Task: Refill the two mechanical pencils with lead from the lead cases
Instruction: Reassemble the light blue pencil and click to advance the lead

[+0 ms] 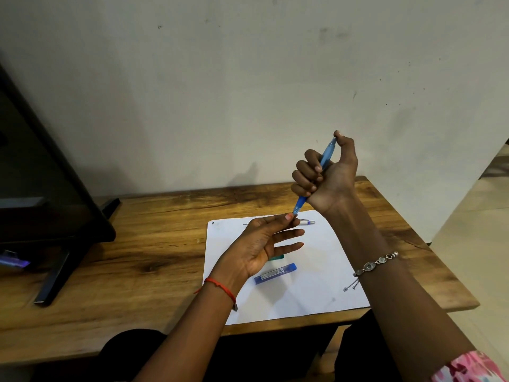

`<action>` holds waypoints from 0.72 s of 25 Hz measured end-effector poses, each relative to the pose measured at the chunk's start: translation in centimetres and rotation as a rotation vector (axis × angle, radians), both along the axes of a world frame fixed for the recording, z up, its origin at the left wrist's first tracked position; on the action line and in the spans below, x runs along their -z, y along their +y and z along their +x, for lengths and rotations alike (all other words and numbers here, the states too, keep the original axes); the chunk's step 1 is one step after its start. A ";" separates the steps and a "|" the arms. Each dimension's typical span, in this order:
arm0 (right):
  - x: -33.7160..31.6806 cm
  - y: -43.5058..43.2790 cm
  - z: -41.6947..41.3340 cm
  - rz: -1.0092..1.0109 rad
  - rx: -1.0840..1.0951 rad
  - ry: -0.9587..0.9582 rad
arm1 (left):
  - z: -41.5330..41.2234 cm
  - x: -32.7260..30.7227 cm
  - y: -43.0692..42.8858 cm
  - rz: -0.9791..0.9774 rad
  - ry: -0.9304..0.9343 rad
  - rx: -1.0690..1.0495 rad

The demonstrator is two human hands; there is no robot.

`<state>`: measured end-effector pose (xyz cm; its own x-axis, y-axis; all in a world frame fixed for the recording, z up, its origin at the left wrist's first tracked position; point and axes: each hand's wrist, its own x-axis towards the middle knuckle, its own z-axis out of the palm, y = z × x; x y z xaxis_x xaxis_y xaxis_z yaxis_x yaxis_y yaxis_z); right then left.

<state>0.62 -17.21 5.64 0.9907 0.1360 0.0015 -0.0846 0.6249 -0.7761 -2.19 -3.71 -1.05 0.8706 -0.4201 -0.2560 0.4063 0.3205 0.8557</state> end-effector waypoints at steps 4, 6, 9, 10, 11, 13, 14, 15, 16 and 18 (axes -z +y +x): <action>-0.1 -0.2 0.0 0.080 0.109 0.004 | 0.3 0.1 0.1 0.003 0.057 -0.006; -0.3 -0.3 -0.1 0.064 0.126 -0.004 | 0.4 0.2 0.2 0.006 0.099 -0.012; -0.6 -0.5 -0.2 0.030 0.134 -0.016 | 0.5 0.4 0.3 0.016 0.132 0.000; -0.6 -0.6 -0.2 0.022 0.131 -0.018 | 0.5 0.4 0.3 0.019 0.137 0.005; -0.7 -0.7 -0.3 0.018 0.125 -0.018 | 0.5 0.5 0.3 0.023 0.138 0.007; -0.7 -0.7 -0.3 0.020 0.111 -0.022 | 0.5 0.5 0.3 0.027 0.137 0.008; -0.8 -0.7 -0.2 0.020 0.106 -0.024 | 0.5 0.5 0.3 0.030 0.137 0.008; -0.8 -0.6 -0.2 0.019 0.103 -0.025 | 0.5 0.5 0.3 0.034 0.136 0.007; -0.8 -0.6 -0.2 0.018 0.101 -0.023 | 0.5 0.5 0.3 0.036 0.136 0.008; -0.8 -0.4 -0.2 0.016 0.102 -0.020 | 0.5 0.6 0.3 0.040 0.133 0.008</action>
<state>0.46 -17.65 6.45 0.9991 0.0341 0.0233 -0.0040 0.6418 -0.7669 -1.69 -3.42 -1.65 0.8242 -0.4143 -0.3860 0.5197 0.2830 0.8061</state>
